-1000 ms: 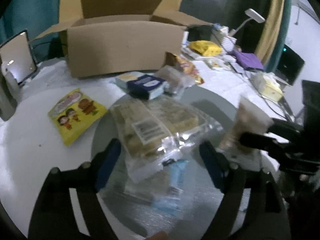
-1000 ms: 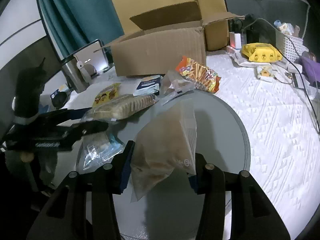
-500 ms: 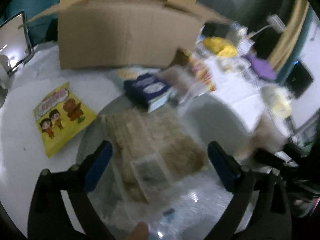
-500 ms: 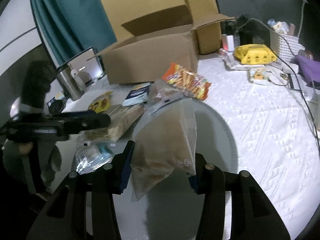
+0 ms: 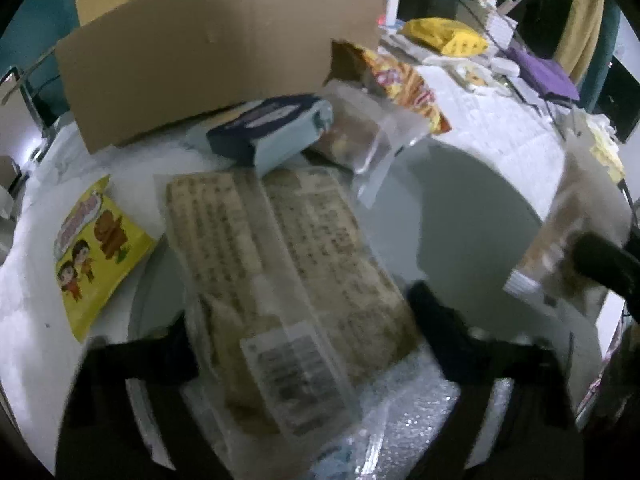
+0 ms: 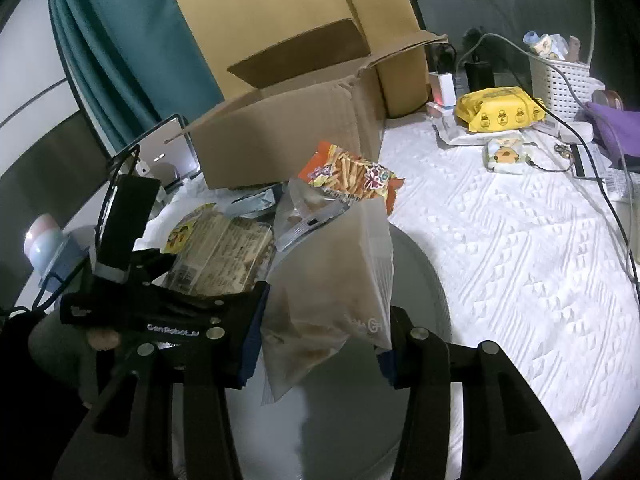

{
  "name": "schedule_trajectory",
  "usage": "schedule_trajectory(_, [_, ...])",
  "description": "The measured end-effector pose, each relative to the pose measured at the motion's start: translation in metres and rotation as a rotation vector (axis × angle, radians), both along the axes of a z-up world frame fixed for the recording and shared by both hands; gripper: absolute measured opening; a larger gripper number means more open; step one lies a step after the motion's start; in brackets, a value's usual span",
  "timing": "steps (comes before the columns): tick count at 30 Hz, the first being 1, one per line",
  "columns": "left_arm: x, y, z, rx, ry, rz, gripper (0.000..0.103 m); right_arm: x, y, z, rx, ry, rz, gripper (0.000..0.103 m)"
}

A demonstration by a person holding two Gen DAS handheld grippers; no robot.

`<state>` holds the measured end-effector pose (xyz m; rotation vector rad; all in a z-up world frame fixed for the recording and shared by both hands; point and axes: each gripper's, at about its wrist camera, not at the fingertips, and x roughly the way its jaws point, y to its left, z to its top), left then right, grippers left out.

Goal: Organize snacks
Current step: 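Grasp the clear bread packet with the left tool while the right tool grasps the clear brown-filled bag, then carry both packets into the cardboard box and open both tools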

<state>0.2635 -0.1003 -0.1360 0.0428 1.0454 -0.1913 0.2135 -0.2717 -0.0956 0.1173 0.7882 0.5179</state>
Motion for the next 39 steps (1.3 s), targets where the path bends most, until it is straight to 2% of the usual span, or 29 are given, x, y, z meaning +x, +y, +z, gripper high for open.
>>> schedule_trajectory(3, [-0.004, 0.003, 0.005, -0.037, -0.016, -0.01, 0.071, 0.002, -0.002, 0.002, 0.002, -0.008, -0.006, 0.05])
schedule_trajectory(6, [-0.01, 0.008, 0.011, -0.071, -0.034, -0.005, 0.067, 0.004, -0.002, 0.007, 0.0, -0.022, -0.008, 0.05])
schedule_trajectory(16, [-0.037, 0.041, 0.058, -0.145, -0.148, 0.003, 0.066, 0.023, 0.018, 0.029, -0.03, -0.077, 0.031, 0.05])
schedule_trajectory(22, [-0.036, 0.069, 0.083, -0.173, -0.223, 0.029, 0.066, 0.043, 0.043, 0.047, -0.057, -0.128, 0.066, 0.05])
schedule_trajectory(30, [-0.006, 0.095, 0.107, -0.202, -0.323, 0.023, 0.066, 0.089, 0.072, 0.077, -0.075, -0.207, 0.095, 0.05])
schedule_trajectory(39, [0.068, 0.109, 0.134, -0.165, -0.41, 0.021, 0.066, 0.155, 0.099, 0.097, -0.041, -0.268, 0.094, 0.05])
